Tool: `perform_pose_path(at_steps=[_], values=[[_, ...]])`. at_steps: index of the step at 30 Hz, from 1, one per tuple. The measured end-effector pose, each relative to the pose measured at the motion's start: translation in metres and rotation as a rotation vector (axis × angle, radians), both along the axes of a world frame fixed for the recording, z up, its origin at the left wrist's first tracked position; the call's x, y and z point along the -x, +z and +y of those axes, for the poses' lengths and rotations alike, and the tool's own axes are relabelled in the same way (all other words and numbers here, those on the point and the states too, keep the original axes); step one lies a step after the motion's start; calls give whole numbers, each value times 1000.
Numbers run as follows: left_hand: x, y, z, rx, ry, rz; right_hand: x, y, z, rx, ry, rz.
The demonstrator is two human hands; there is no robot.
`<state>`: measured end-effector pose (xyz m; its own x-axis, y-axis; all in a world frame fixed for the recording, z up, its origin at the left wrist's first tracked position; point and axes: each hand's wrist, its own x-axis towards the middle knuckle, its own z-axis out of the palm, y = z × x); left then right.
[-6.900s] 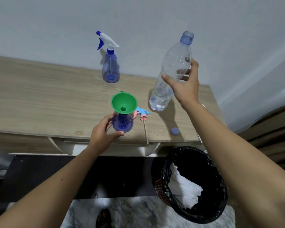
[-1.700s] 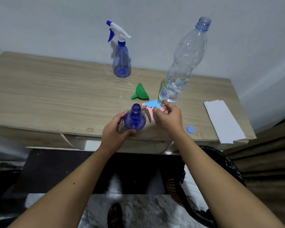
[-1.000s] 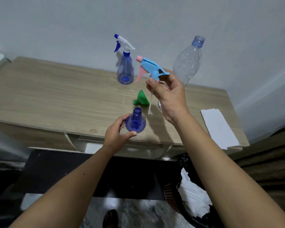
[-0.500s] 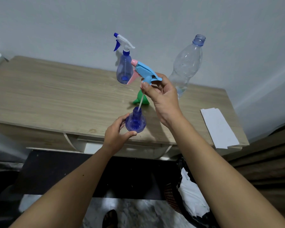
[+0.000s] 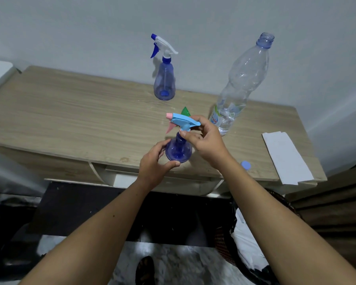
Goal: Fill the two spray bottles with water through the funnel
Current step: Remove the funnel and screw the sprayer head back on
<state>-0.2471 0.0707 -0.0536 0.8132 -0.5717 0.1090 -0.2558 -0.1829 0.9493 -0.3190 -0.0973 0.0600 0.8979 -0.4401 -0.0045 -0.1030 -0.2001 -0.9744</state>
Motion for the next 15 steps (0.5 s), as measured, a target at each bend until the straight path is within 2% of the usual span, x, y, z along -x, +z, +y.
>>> perform_pose_path(at_steps=[5, 15], values=[[-2, -2, 1, -12, -3, -31, -1, -1, -3, 15, 87, 32], [-5, -4, 2, -14, -17, -36, 3, -4, -5, -59, 73, 15]])
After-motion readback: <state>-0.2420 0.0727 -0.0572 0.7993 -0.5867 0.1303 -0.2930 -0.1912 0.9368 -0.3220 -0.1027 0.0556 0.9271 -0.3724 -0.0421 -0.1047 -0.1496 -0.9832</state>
